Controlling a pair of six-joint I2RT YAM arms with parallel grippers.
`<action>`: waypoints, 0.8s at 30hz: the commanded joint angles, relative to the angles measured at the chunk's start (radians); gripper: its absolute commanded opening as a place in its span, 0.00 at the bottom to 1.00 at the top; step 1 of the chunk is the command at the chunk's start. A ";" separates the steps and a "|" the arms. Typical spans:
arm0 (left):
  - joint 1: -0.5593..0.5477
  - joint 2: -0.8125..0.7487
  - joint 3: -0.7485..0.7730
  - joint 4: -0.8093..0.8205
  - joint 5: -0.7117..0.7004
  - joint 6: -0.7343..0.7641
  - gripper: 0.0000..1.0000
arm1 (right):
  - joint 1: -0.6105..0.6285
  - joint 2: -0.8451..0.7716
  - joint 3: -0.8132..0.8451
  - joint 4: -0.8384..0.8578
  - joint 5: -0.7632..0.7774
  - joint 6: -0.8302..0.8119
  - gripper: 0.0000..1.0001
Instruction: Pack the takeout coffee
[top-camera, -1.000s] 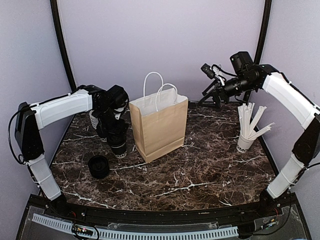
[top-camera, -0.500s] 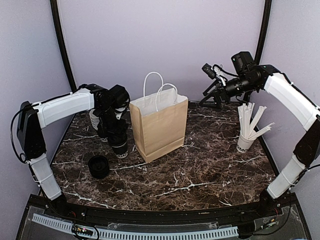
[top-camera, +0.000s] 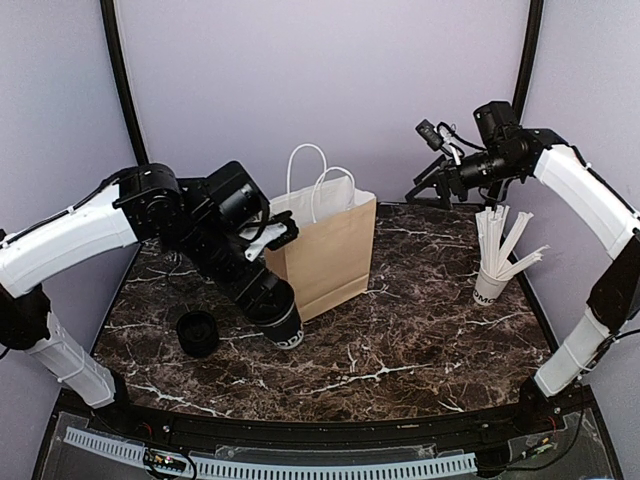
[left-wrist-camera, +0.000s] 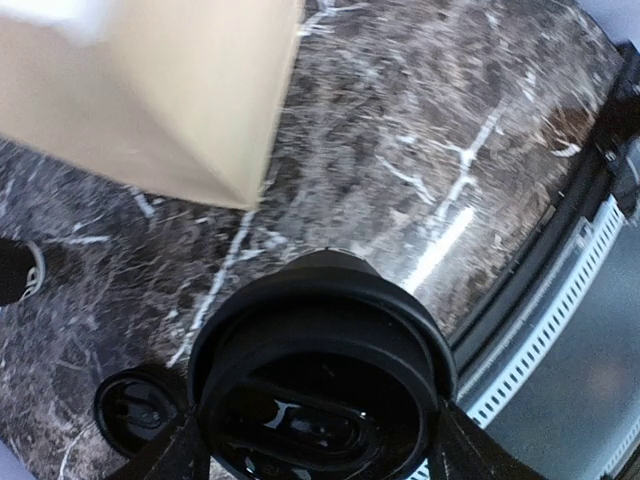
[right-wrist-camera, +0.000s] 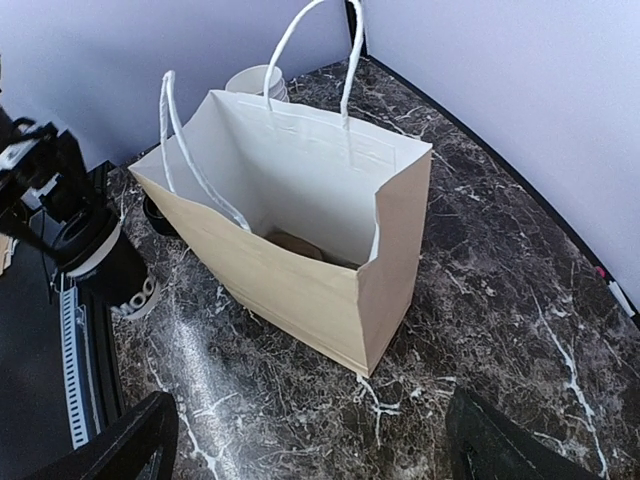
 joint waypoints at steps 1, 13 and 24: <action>-0.105 0.093 0.089 -0.020 0.076 0.045 0.56 | -0.031 -0.003 0.028 0.053 -0.029 0.030 0.94; -0.159 0.539 0.555 0.028 0.049 0.310 0.59 | -0.049 -0.086 -0.034 0.064 0.073 0.029 0.97; -0.158 0.695 0.596 0.055 0.033 0.348 0.61 | -0.054 -0.098 -0.051 0.068 0.086 0.023 0.97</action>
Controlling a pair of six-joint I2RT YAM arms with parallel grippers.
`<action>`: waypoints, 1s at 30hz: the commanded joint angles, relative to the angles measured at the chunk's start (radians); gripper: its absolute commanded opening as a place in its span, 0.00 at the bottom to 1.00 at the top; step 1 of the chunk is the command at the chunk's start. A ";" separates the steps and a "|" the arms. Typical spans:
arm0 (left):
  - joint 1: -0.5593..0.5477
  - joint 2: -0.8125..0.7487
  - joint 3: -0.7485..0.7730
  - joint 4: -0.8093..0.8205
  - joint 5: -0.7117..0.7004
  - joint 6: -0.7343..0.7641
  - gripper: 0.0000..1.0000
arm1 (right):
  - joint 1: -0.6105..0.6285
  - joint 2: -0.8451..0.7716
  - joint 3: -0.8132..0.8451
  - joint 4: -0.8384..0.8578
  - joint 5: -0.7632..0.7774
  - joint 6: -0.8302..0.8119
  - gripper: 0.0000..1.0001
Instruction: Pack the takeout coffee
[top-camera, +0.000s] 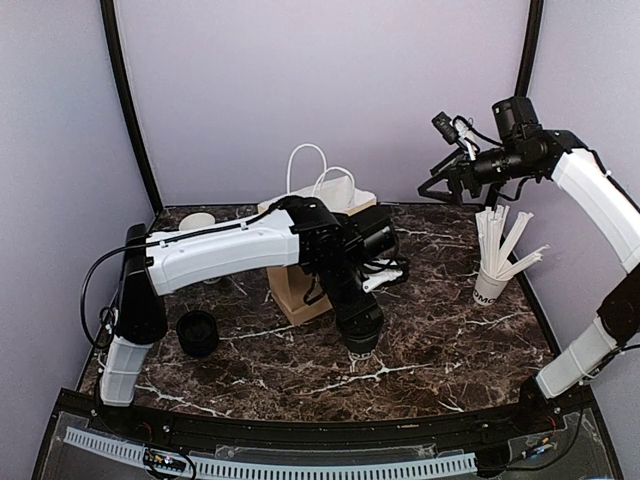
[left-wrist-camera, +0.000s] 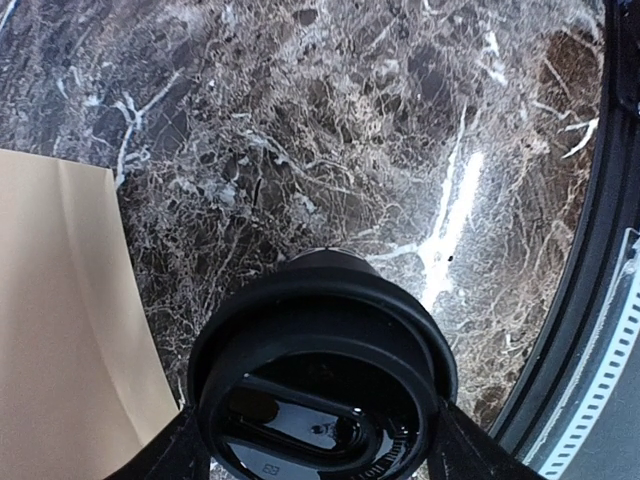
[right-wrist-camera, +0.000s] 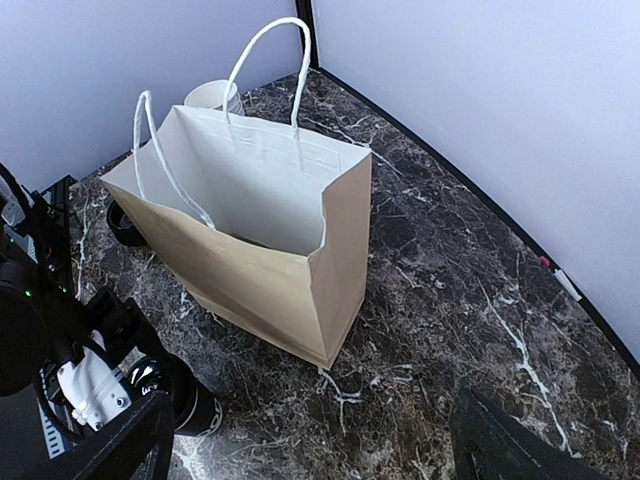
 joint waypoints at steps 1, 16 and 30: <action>-0.002 0.003 0.039 0.000 -0.002 0.031 0.62 | -0.008 -0.003 -0.016 0.026 0.008 -0.002 0.97; -0.002 0.001 0.078 0.016 0.014 0.042 0.78 | -0.007 -0.001 0.001 -0.006 0.000 -0.026 0.99; -0.002 -0.011 0.085 0.032 0.012 0.049 0.99 | -0.007 -0.010 -0.004 -0.027 -0.015 -0.038 0.99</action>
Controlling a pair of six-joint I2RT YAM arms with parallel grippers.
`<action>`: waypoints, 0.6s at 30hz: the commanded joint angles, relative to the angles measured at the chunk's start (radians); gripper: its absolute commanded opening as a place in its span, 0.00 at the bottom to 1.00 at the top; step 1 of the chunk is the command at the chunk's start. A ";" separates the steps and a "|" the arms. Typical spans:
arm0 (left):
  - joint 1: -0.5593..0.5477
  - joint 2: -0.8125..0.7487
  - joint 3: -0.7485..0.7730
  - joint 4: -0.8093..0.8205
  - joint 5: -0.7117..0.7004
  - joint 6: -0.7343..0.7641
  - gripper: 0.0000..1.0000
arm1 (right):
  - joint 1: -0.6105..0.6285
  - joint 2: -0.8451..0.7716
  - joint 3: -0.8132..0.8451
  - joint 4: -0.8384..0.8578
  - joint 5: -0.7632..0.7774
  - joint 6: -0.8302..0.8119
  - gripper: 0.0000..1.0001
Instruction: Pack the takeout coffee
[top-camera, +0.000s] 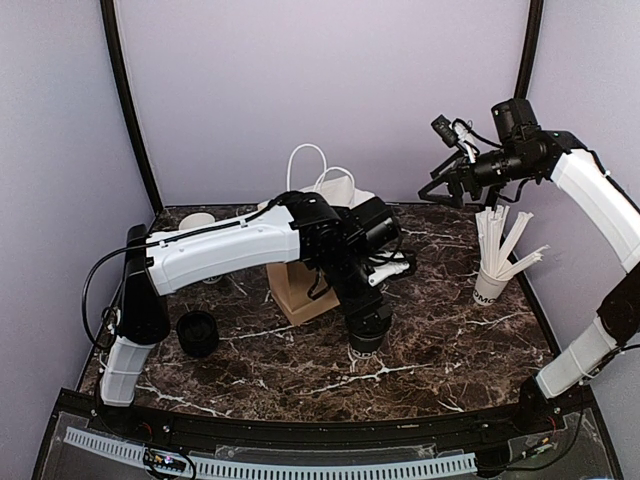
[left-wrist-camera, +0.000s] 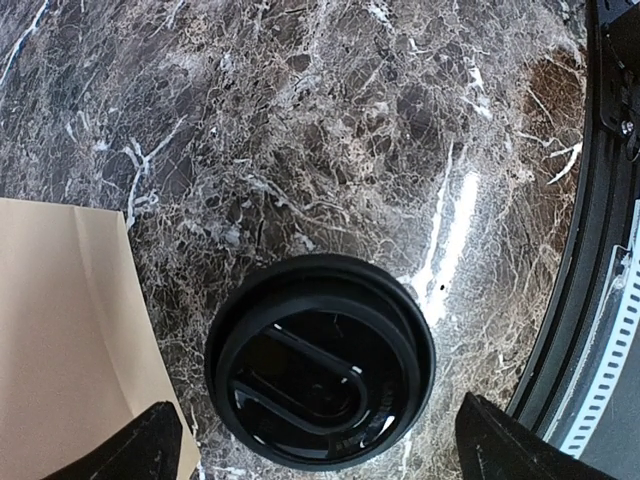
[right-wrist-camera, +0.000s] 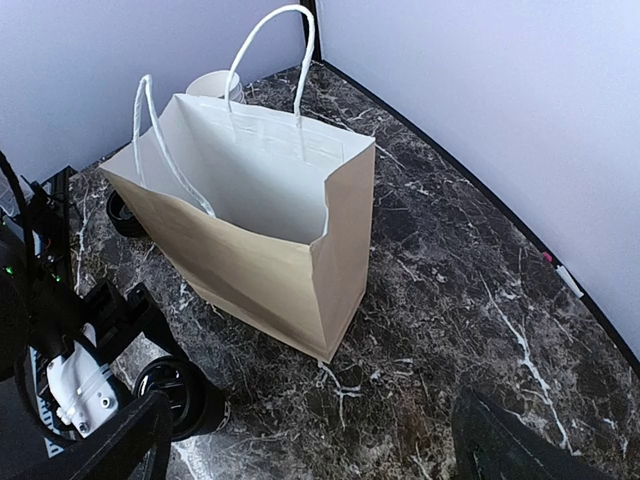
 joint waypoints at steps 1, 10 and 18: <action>-0.002 -0.044 0.037 0.008 -0.002 0.008 0.99 | -0.004 -0.009 0.008 -0.019 -0.017 -0.016 0.99; -0.002 -0.274 0.051 0.090 -0.085 0.041 0.97 | 0.089 -0.052 -0.077 -0.216 -0.059 -0.324 0.99; -0.002 -0.574 -0.214 0.482 -0.214 0.119 0.95 | 0.355 -0.001 -0.147 -0.256 0.138 -0.475 0.95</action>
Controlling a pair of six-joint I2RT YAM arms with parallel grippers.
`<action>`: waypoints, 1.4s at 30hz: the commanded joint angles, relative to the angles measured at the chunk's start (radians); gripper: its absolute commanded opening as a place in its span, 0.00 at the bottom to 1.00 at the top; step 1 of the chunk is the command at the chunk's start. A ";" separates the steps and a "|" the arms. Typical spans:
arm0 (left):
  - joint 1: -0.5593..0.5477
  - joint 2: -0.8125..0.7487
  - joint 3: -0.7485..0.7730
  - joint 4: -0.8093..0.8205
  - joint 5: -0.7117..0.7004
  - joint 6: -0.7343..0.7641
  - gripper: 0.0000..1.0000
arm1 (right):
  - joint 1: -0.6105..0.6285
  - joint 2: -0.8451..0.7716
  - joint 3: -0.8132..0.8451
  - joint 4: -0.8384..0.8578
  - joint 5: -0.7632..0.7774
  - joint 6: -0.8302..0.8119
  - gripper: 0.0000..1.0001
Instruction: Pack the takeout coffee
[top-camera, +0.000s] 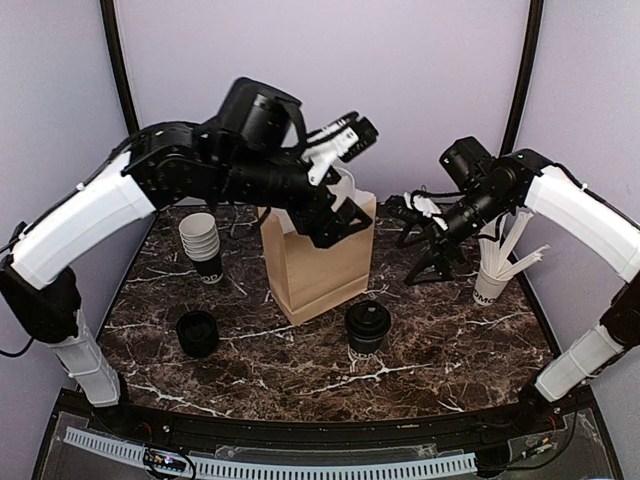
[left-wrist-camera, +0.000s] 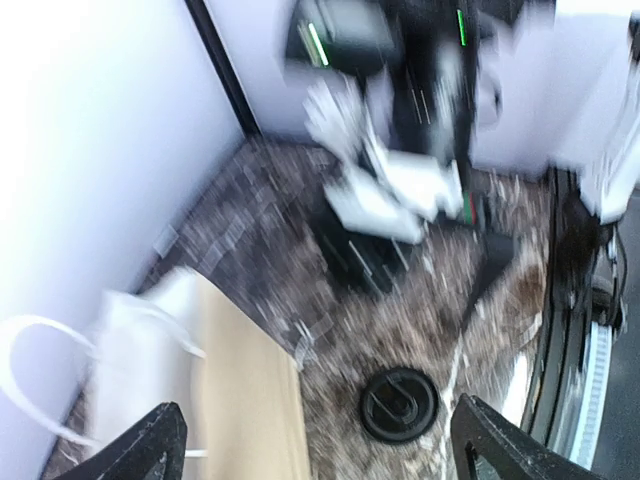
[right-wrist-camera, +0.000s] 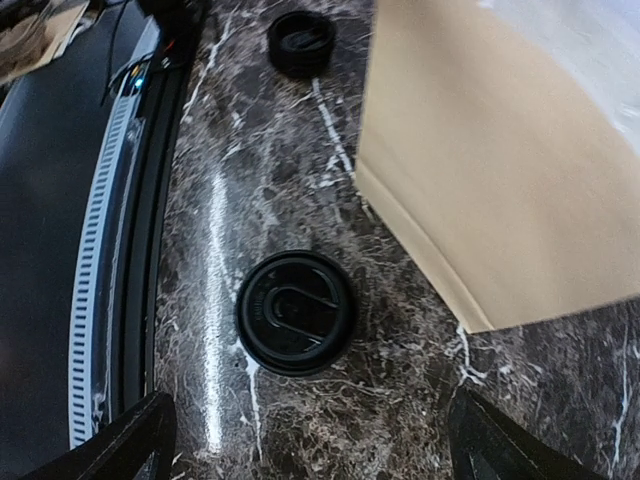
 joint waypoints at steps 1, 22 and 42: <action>-0.002 -0.148 -0.121 0.265 -0.113 0.049 0.95 | 0.119 0.036 -0.003 -0.010 0.101 -0.103 0.95; 0.194 -0.459 -0.516 0.431 -0.311 -0.227 0.99 | 0.326 0.329 0.105 -0.061 0.278 -0.191 0.99; 0.225 -0.420 -0.492 0.376 -0.309 -0.218 0.99 | 0.367 0.283 0.029 0.039 0.417 -0.146 0.90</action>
